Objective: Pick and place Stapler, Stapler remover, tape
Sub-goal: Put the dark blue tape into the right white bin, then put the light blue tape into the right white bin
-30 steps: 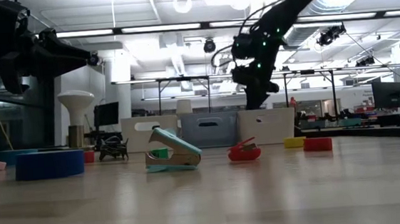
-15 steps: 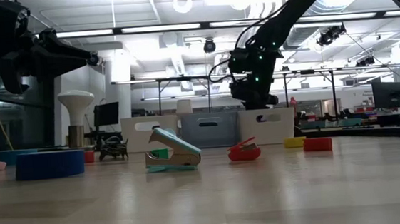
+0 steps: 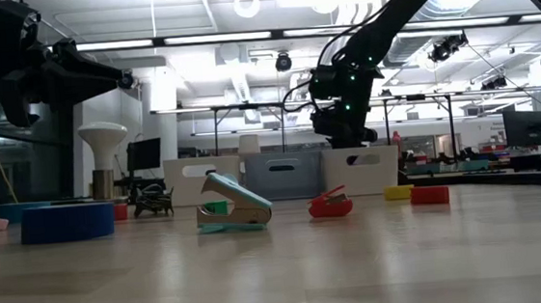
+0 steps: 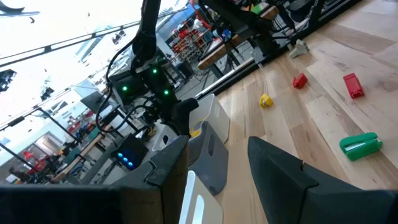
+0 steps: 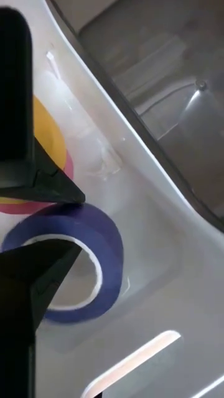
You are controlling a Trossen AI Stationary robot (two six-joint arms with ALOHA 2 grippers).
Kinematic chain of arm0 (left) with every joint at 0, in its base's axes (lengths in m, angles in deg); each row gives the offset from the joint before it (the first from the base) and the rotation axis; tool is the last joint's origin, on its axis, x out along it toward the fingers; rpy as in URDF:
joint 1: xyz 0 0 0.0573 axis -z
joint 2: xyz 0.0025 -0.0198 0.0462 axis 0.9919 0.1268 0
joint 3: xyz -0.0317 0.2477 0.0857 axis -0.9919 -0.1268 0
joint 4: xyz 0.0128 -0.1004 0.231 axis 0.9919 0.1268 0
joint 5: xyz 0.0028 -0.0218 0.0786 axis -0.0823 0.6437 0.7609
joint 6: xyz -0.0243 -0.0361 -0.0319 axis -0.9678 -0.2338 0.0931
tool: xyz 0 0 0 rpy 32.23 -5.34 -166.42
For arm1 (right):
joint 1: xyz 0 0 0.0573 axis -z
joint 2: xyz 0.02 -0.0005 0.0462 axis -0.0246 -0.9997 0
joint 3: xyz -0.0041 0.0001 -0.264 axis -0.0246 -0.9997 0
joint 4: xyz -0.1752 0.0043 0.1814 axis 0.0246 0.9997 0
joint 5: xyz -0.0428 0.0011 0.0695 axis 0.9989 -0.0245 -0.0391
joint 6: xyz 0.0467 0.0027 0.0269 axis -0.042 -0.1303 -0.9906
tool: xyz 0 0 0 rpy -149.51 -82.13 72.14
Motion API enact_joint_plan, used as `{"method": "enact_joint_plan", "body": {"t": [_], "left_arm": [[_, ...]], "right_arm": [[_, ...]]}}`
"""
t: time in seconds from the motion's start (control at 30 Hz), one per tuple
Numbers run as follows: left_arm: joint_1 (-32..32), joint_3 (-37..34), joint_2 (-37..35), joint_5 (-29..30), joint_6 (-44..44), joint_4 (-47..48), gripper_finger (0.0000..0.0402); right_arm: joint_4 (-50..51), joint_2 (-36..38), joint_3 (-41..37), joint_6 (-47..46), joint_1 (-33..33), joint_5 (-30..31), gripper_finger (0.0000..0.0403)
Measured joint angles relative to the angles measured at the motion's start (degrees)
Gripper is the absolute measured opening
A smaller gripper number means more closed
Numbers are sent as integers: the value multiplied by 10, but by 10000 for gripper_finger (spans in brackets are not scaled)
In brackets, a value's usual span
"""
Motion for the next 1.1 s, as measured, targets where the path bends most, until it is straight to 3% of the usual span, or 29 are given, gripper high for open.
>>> {"method": "enact_joint_plan", "body": {"t": [0.5,1.1], "left_arm": [[0,0,0,-1,0,0,163],[0,0,0,-1,0,0,163]], "right_arm": [[4,9,0,-14,0,8,155],[53,167,0,5,-33,9,156]]}}
